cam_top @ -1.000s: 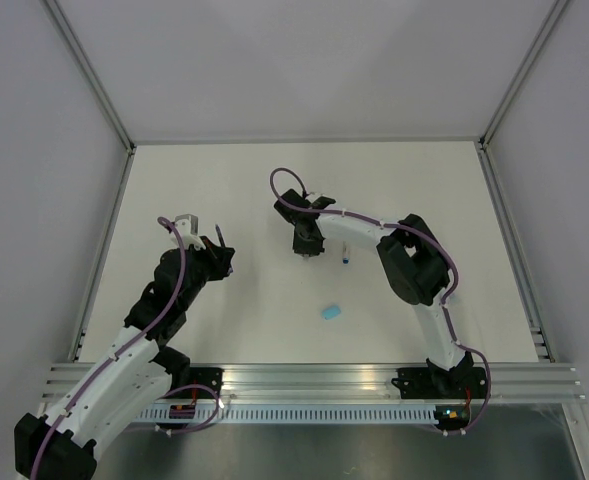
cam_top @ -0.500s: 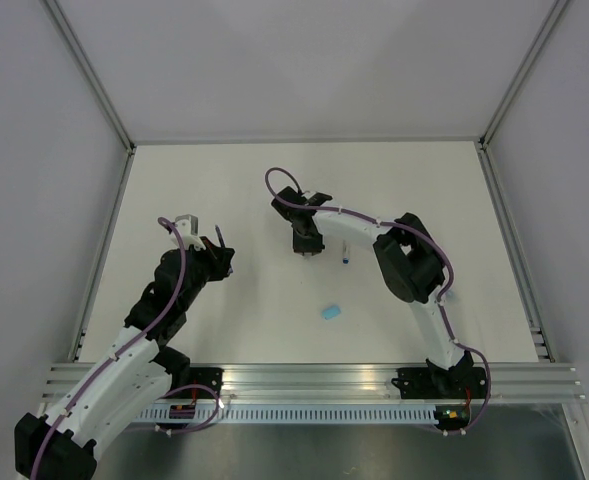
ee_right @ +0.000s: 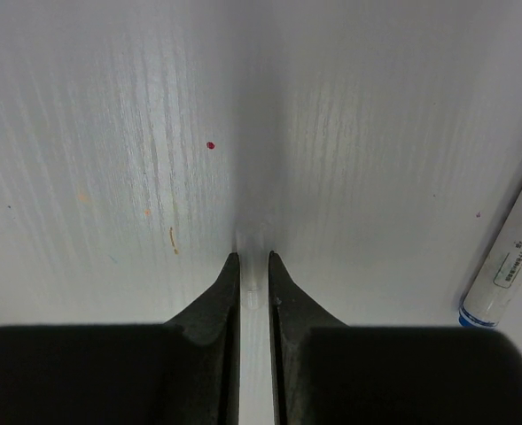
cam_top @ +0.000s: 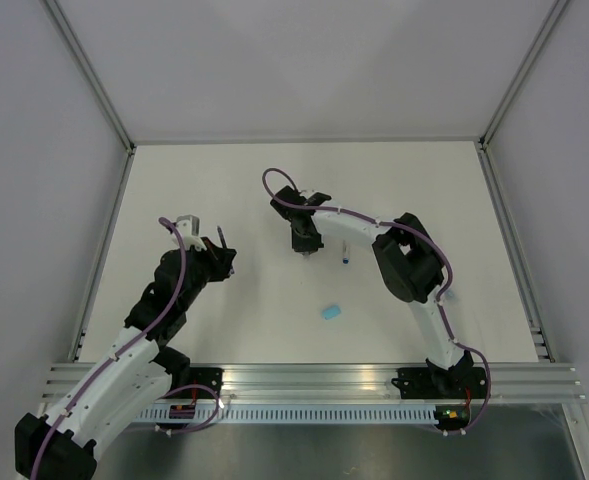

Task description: Insert the pens into the pen caps

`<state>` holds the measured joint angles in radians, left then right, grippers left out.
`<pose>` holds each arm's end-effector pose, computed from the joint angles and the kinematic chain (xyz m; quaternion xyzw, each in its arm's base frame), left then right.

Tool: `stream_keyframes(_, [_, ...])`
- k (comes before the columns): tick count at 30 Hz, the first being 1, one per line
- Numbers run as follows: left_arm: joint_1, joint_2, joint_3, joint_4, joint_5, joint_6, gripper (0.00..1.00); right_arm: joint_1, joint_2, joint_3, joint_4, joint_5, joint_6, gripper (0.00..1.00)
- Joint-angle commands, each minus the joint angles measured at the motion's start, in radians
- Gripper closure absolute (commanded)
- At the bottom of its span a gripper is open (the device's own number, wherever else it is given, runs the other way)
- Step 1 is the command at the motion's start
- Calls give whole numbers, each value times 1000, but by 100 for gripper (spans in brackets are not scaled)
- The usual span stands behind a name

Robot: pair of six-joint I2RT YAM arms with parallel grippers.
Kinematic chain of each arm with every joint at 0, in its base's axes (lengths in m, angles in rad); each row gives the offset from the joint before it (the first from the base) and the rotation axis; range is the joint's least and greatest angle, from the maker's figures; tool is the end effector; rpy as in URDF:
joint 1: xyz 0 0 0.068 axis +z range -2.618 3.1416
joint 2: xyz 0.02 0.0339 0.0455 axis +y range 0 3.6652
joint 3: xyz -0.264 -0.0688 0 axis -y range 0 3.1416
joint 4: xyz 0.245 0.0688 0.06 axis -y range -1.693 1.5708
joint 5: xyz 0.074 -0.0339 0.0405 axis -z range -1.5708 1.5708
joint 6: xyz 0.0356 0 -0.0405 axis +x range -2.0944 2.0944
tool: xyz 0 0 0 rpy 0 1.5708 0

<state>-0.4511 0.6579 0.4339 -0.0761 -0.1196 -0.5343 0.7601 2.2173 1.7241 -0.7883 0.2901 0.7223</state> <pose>0.1528 -0.0693 0.2467 -0.0688 0.8013 -0.2378 0.5447 0.3361 0.3055 0.1575 0.0023 0.9794 -0.0092 0.2018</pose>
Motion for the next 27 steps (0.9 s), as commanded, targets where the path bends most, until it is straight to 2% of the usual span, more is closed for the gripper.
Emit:
stream_keyframes(1, [-1,-12,-20,50,67,-7,98,-5,56,-64,-36,17,-35,99])
stream_keyframes(10, [-1,172,-21,242,363,20,98,-10,-123,-257,112,35,-118,100])
stream_keyframes(15, [-4,258,-20,366,567,19,98,-10,-221,-264,130,27,-152,100])
stream_keyframes(19, [-18,313,-17,449,690,5,98,-10,-384,-273,159,27,-172,100])
stream_keyframes(23, [-46,318,-27,521,762,5,98,-8,-577,-377,292,-45,-205,100])
stream_keyframes(27, [-72,302,-50,601,816,-10,98,-8,-789,-539,550,-162,-186,100])
